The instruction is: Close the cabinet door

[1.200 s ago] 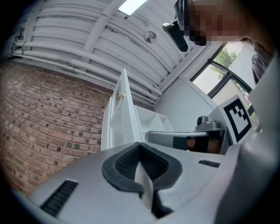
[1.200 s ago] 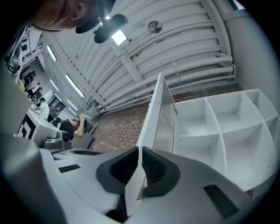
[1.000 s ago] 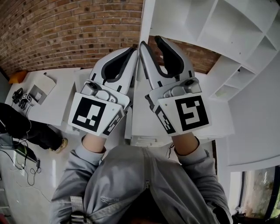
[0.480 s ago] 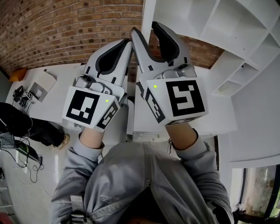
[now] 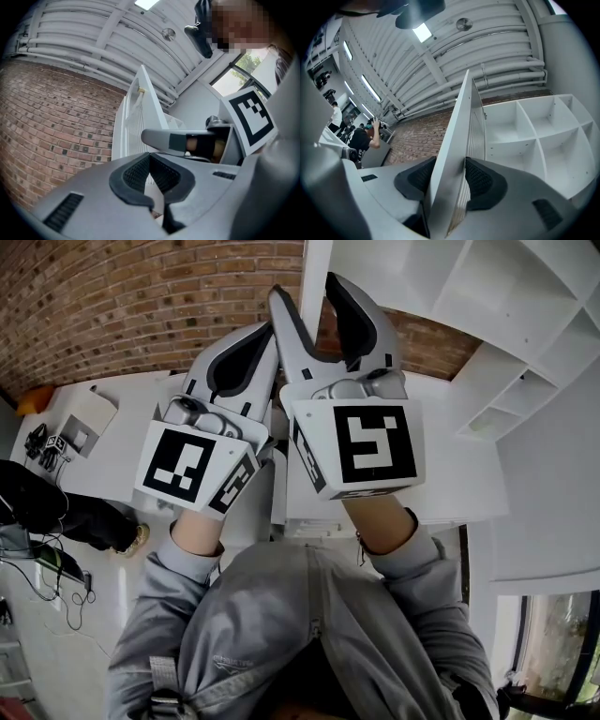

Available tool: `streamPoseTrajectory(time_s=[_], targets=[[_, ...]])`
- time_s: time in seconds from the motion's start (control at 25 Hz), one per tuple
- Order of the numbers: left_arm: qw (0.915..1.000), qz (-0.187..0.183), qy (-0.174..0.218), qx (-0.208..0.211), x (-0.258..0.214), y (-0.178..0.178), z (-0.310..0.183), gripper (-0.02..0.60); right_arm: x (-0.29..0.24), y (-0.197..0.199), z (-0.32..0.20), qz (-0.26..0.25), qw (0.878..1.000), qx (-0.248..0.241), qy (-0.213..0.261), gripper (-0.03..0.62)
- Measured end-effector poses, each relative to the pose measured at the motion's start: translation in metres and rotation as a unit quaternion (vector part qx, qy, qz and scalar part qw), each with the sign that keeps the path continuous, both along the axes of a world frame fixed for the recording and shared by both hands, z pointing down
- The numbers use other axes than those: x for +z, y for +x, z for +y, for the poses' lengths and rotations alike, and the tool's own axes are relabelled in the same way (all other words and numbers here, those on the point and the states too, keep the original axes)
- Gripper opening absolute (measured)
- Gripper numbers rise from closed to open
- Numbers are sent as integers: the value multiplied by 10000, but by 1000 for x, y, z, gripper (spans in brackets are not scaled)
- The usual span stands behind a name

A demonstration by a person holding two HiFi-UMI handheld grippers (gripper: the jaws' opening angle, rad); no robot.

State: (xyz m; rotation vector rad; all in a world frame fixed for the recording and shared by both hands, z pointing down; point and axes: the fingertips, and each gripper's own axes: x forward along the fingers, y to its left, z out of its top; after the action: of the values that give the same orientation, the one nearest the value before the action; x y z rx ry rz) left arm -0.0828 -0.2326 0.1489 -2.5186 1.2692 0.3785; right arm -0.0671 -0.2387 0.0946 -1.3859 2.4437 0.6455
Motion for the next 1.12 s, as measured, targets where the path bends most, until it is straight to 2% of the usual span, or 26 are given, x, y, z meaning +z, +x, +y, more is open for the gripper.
streamPoseTrajectory(time_s=[0.2, 0.6, 0.76, 1.0, 1.12], targets=[[9999, -6, -34, 104, 1, 4, -5, 6, 0, -1, -1, -5, 9999, -125, -30, 201], [9987, -75, -14, 509, -1, 25, -6, 6, 1, 22, 0, -226, 9996, -131, -90, 183], [9975, -64, -25, 699, 0, 34, -7, 6, 2, 36, -1, -7, 9999, -49, -157, 175], [9952, -76, -76, 969, 4, 50, -10, 6, 3, 65, -5, -22, 9993, 56, -355, 145], [9941, -64, -67, 1083, 4, 55, -11, 6, 4, 73, -7, 128, 9990, 137, -402, 141]])
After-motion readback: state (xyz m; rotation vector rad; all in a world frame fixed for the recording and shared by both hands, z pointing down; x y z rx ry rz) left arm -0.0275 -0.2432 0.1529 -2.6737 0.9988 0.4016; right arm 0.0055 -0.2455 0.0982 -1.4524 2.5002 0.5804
